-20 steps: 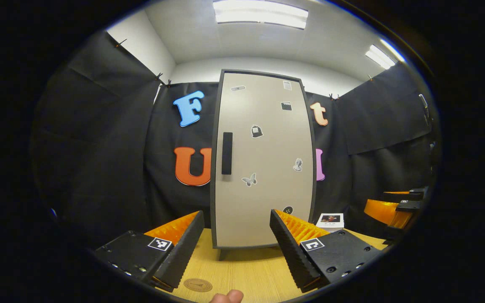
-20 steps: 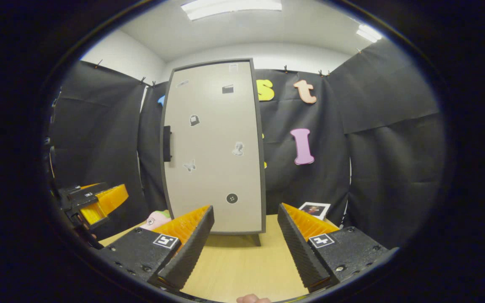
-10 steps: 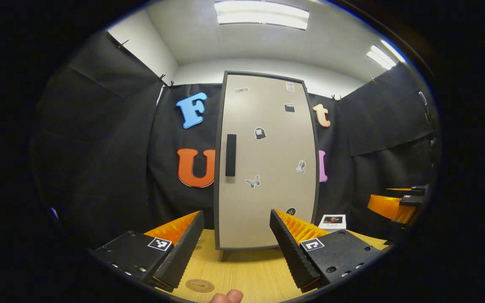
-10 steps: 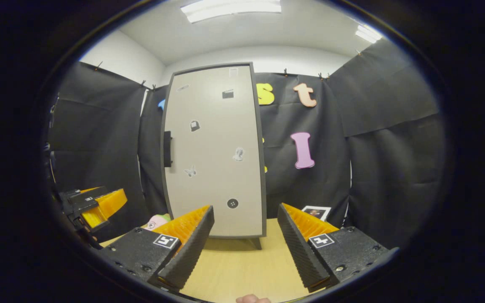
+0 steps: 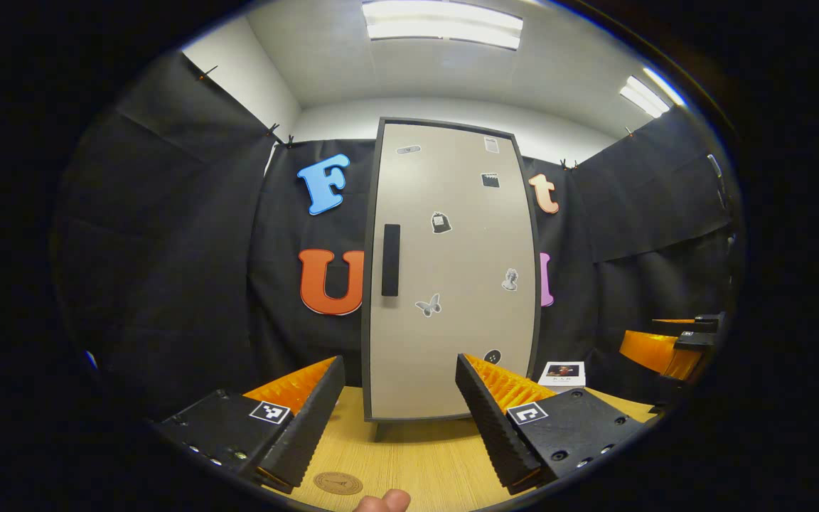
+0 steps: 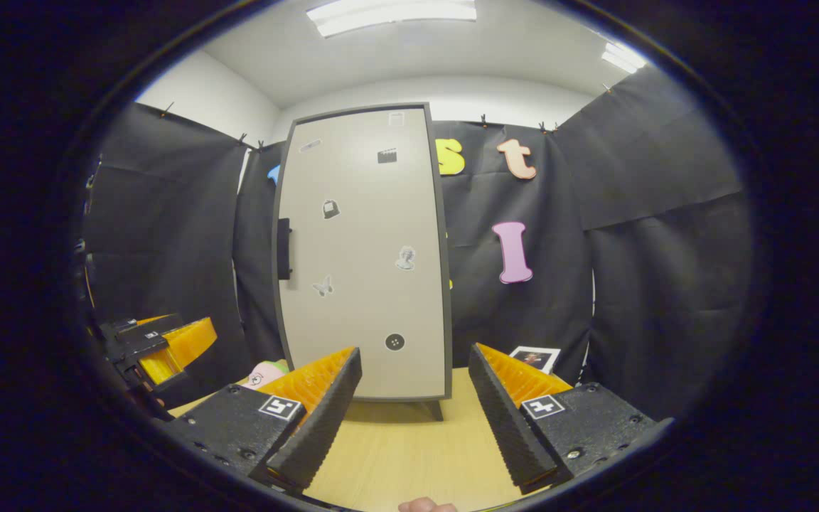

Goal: Open the cabinet door with the right hand, grasp the bottle in the cabinet with the left hand and place it on the coaster, then close the cabinet door with the right hand.

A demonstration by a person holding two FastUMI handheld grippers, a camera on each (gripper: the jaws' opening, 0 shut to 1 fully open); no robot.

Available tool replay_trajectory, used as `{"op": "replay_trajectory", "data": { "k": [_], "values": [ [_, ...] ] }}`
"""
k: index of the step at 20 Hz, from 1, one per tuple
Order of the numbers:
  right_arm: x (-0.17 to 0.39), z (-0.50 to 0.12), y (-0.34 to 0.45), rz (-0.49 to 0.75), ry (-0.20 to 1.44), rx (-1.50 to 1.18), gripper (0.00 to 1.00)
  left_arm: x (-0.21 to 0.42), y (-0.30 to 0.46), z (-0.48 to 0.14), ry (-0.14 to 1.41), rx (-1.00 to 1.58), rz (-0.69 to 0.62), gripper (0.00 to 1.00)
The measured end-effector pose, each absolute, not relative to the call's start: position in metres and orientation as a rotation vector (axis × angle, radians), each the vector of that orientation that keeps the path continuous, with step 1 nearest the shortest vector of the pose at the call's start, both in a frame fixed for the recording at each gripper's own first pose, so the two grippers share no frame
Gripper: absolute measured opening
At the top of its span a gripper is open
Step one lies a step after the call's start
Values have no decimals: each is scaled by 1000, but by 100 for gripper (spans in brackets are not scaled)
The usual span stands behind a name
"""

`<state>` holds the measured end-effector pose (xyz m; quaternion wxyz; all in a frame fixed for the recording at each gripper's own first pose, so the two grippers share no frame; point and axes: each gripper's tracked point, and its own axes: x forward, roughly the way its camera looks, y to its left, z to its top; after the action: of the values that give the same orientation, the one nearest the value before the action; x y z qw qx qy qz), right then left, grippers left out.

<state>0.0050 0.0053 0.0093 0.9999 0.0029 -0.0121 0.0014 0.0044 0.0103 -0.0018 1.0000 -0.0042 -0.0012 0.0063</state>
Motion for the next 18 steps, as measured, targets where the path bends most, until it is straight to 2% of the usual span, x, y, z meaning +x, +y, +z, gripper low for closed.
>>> {"op": "replay_trajectory", "data": {
  "k": [6,18],
  "values": [
    [10,8,10,15,-21,8,96,7,12,-4,-1,-9,14,95],
    [40,25,41,119,-29,-36,98,10,21,-10,9,11,40,95]
  ]
}}
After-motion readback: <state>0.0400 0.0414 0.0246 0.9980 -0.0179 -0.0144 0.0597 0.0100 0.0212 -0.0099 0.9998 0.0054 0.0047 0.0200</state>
